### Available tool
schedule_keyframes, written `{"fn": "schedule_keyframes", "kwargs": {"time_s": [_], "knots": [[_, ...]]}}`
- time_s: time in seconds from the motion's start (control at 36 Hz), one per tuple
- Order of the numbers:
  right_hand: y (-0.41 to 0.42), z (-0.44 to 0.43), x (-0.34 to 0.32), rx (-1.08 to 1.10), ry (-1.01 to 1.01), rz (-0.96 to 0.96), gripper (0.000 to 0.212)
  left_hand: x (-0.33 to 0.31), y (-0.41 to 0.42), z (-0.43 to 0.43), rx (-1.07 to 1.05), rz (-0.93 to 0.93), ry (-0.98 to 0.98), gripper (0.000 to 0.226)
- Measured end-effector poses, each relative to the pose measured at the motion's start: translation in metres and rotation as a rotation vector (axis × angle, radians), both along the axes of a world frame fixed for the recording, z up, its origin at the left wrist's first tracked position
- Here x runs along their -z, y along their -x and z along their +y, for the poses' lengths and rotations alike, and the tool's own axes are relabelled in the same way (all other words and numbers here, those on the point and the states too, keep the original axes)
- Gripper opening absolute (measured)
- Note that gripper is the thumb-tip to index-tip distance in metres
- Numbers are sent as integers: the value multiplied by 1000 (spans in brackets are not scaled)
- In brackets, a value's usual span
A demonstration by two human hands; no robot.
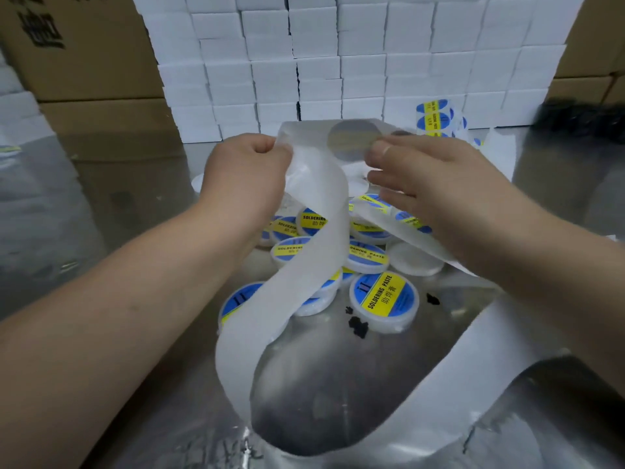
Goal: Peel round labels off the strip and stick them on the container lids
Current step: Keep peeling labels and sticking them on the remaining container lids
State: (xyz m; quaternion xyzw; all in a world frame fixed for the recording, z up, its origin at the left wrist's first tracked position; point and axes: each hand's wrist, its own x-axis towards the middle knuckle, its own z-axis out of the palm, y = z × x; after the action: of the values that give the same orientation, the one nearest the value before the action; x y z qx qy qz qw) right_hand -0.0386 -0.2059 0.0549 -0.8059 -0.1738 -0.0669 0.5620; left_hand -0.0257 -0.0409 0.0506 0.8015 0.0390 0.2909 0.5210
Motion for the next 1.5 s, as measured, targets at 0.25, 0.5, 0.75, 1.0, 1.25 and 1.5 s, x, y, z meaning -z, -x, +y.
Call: {"fn": "schedule_keyframes", "kwargs": {"time_s": [0.25,0.5,0.75,1.0,1.25,1.5], "knots": [[-22,-18,-13,24,-547,408,57,0,-4,5,-49,-18,-12,27],[-35,-34,-20,124,-680,538,29,2,0,-2,3,-62,-36,24],[-47,-41,-17,289,-635,409,34,2,15,-15,100,-99,-410,30],[-44,-37,-14,320,-571,349,42,0,40,-28,509,-127,-692,17],[-44,-33,-11,299,-527,288,15,1,54,-36,664,-230,-767,19],[-41,-30,3,347,-314,83,3,6,53,-37,676,-179,-677,19]]}}
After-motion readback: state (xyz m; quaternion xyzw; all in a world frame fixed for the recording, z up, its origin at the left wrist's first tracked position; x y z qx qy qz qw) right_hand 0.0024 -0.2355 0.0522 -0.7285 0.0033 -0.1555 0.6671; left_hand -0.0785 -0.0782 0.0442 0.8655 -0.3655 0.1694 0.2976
